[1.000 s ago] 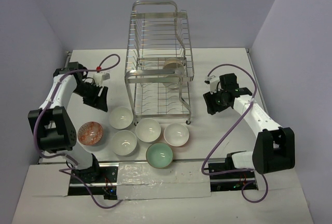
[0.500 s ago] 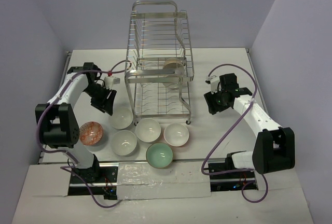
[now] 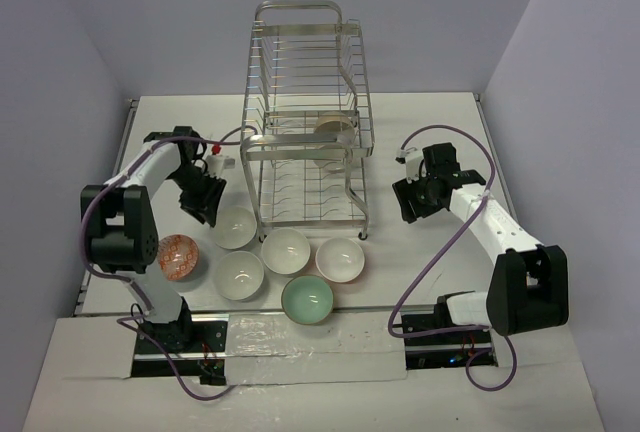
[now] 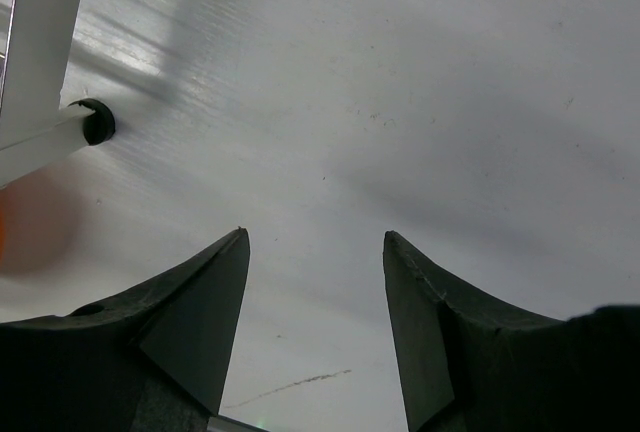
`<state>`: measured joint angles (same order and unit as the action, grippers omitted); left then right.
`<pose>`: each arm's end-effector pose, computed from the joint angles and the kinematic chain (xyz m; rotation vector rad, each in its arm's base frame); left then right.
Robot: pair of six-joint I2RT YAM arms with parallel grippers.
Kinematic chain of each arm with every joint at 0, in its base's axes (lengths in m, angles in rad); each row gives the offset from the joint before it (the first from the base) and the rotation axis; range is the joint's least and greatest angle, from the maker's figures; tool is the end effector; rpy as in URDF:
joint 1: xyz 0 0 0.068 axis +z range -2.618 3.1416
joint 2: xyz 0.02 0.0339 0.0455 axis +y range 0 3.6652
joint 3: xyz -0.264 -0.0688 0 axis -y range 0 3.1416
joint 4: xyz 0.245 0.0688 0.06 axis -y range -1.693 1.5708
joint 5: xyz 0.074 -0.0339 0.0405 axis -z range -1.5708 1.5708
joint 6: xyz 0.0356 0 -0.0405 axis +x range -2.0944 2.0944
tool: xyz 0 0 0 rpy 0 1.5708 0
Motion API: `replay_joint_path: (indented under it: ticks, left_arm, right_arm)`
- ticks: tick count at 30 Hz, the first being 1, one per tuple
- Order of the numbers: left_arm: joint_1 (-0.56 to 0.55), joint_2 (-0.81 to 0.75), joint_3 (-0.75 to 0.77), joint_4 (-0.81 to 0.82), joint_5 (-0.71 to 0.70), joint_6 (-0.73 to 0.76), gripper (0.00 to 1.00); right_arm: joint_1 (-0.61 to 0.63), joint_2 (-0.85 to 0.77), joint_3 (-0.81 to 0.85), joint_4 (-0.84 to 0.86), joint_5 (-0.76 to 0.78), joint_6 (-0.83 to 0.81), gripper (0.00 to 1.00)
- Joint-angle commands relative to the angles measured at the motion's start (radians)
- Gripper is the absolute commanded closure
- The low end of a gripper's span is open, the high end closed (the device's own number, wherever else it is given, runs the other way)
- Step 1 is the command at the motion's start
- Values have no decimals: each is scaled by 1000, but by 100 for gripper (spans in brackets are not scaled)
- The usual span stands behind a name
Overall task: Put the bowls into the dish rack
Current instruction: Pick up the bowl from the center of the board.
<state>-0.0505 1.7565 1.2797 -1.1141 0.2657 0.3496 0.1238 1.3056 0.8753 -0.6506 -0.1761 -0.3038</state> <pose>0.3109 -0.0251 0.2055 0.6108 3.0334 -0.4135 0.2471 0.0370 0.2244 -0.6156 2.5613 0.1724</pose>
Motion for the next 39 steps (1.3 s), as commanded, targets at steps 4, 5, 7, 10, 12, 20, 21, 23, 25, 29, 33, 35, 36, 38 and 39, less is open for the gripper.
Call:
replay_joint_path:
  ticks: [4, 5, 7, 10, 12, 20, 21, 23, 25, 29, 33, 35, 36, 38, 39]
  left_arm:
    - [-15, 35, 53, -19, -14, -35, 61]
    - [-18, 43, 59, -23, -16, -40, 63]
    - [-22, 50, 73, -35, -11, -43, 63]
    - [-31, 69, 98, -55, -23, -57, 65]
    - [-34, 75, 107, -73, -29, -58, 69]
    - [-52, 93, 141, -131, -55, -60, 71]
    - [-55, 93, 142, -135, -60, -61, 71]
    - [-60, 98, 142, -148, -75, -64, 72]
    - [-64, 100, 142, -158, -82, -64, 73]
    - [-69, 110, 150, -174, -86, -63, 73]
    - [-75, 126, 176, -190, -103, -69, 73]
    - [-77, 135, 182, -196, -103, -72, 73]
    - [-78, 135, 184, -193, -106, -78, 73]
    - [-80, 136, 187, -188, -105, -81, 73]
    - [-81, 141, 187, -187, -99, -83, 74]
  right_arm:
    - [-6, -8, -6, 2, 6, -6, 36]
    - [-7, -8, -7, 2, 10, -6, 36]
    - [-7, -6, -7, 2, 13, -8, 35]
    - [-7, 0, -9, 3, 21, -4, 35]
    - [-7, 3, -10, 3, 26, -6, 35]
    - [-7, 3, -19, 17, 61, -5, 35]
    - [-7, 3, -21, 16, 55, -6, 35]
    - [-7, 4, -21, 17, 55, -8, 35]
    - [-7, 4, -24, 19, 61, -11, 35]
    - [-7, 12, -30, 29, 92, -9, 35]
    - [-7, 12, -33, 32, 92, -11, 35]
    - [-7, 12, -35, 31, 92, -14, 35]
    - [-7, 12, -33, 31, 92, -14, 35]
    - [-7, 11, -33, 29, 95, -15, 34]
    - [-7, 9, -35, 29, 95, -17, 34]
